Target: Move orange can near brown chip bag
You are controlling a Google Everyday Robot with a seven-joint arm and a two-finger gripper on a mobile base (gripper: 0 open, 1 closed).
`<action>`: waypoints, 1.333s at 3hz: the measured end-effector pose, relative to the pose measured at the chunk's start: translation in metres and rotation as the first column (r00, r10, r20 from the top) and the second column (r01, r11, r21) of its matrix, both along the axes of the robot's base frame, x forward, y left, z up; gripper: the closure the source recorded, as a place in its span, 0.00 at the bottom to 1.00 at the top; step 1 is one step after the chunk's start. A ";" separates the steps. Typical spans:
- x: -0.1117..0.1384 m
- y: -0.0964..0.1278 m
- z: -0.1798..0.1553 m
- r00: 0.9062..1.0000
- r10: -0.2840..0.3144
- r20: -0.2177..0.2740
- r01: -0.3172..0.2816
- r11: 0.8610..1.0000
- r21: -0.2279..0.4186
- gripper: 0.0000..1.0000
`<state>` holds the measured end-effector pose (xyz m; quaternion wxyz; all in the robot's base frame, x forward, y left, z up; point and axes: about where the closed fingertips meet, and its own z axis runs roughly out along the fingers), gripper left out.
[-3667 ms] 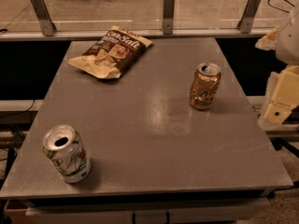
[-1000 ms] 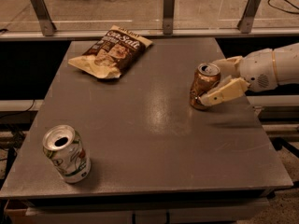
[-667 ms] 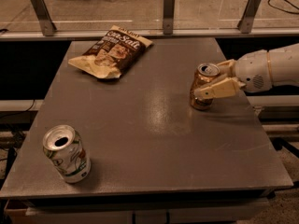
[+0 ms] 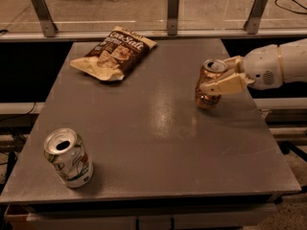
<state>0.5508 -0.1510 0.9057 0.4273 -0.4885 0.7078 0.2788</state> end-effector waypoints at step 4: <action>0.034 -0.002 0.056 0.989 0.003 0.150 -0.001 1.000 -0.014 1.00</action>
Offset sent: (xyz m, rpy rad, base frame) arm 0.0063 -0.0154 0.0302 -0.0344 -0.0746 -0.0096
